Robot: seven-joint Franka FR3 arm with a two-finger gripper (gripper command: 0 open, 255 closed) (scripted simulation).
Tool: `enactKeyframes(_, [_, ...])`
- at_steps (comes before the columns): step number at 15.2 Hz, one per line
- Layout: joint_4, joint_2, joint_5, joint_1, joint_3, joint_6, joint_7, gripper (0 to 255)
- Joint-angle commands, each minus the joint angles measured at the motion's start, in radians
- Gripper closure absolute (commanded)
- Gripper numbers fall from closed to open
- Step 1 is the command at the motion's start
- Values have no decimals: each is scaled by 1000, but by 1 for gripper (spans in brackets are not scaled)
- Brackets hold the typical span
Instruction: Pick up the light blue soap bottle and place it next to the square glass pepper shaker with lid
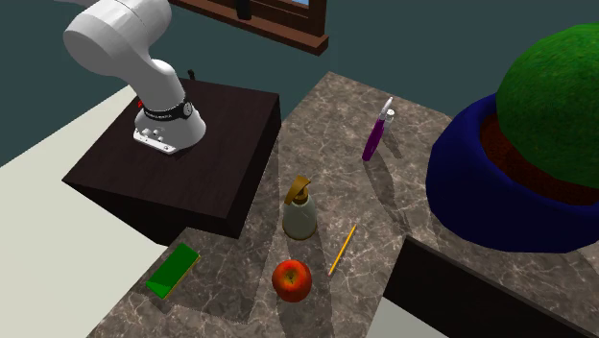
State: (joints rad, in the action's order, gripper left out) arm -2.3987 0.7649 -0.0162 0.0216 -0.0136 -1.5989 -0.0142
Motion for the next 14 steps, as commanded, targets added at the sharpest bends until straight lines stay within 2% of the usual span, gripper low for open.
enactKeyframes(1, [0, 0, 0, 0, 0, 0, 0, 0])
enactKeyframes(8, [-154, -72, -78, -2, 101, -233, -194, 0])
enactKeyframes(14, [-226, -213, -136, -1, 191, -455, -356, 0])
